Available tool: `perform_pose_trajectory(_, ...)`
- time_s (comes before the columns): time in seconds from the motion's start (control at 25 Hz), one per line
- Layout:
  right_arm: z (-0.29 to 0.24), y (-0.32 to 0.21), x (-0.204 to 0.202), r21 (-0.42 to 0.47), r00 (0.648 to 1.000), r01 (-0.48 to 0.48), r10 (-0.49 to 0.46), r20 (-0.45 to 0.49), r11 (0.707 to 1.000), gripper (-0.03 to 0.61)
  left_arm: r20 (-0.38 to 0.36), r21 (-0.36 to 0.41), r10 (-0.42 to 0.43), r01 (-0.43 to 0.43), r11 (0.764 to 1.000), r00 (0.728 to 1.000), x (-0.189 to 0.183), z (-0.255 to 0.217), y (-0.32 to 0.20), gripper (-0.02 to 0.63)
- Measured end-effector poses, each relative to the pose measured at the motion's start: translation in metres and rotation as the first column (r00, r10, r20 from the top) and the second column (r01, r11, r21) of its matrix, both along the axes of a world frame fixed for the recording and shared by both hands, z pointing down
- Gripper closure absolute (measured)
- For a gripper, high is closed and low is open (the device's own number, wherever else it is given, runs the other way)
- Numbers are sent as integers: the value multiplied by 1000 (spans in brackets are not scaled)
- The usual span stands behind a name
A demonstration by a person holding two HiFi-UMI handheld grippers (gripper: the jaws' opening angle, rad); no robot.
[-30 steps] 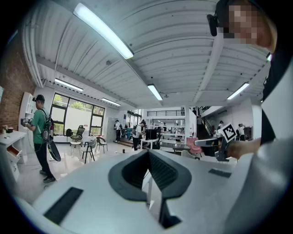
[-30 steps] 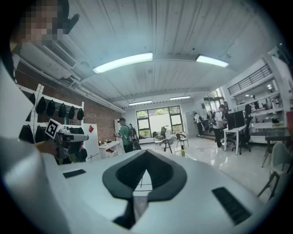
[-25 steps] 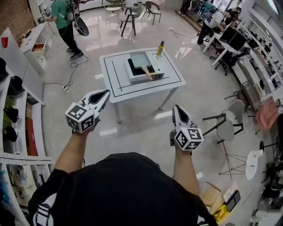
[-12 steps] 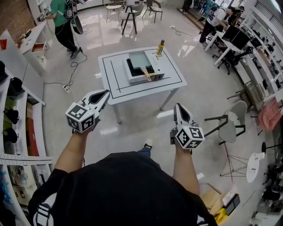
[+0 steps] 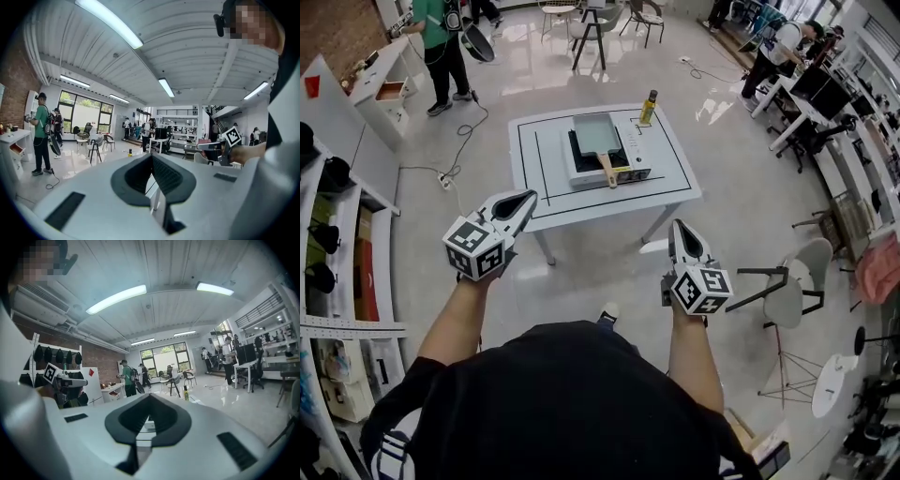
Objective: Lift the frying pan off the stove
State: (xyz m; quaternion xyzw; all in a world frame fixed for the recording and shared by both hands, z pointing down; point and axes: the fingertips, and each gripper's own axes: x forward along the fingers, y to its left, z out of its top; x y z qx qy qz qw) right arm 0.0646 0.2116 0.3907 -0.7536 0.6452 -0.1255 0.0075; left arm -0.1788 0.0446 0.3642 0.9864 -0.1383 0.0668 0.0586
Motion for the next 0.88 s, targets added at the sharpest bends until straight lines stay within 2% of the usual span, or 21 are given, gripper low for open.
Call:
perform_pose_trajectory(0.4, 5, -54, 77, -5, 995, 98, -98, -6, 995, 575, 22, 2, -93, 93, 996, 995, 61, 0, -21, 604)
perform_pose_trajectory(0.88, 3, -109, 131, -5, 977, 211, -211, -38, 977, 575, 32, 19, -202, 202, 979, 979, 101, -6, -41, 604)
